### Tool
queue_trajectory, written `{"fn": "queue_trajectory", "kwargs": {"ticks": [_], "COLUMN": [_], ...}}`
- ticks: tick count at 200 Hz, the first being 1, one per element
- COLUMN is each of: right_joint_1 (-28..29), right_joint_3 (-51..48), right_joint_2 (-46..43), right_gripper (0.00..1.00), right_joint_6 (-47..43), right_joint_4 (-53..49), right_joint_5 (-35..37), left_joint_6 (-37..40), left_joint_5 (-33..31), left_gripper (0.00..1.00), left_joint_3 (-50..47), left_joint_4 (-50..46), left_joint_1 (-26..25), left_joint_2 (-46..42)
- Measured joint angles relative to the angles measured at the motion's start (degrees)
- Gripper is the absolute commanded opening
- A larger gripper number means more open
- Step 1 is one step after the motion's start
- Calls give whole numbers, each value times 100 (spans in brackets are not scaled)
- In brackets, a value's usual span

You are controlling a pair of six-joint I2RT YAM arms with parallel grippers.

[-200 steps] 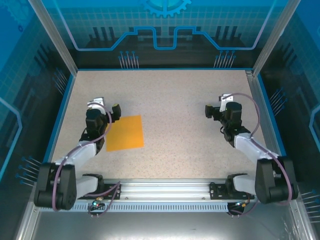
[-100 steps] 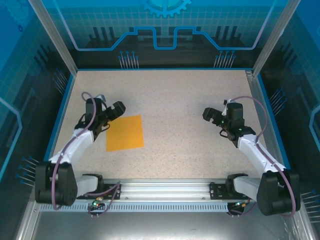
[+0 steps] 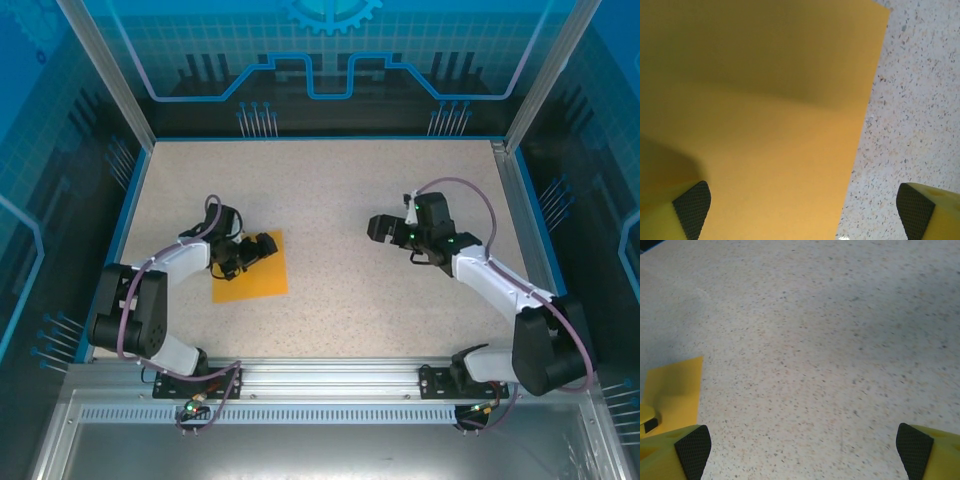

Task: Fold a paper plane with a square sheet of paper (pick it up from the middle)
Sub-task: Move the square sheet of paper to the center of the table.

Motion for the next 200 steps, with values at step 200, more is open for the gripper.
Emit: {"fn": "queue_trajectory", "kwargs": {"ticks": [200], "right_joint_1": [1047], "right_joint_3": [1029], "right_joint_2": [1244], "right_gripper": [87], "right_joint_6": [553], "right_joint_4": [-1150], "right_joint_5": [538], "left_joint_6": [-1255], "left_joint_5": [-581], "left_gripper": [99], "left_joint_3": [699], "left_joint_4": [916], "left_joint_1": [-1862], "left_joint_2": [-157]}}
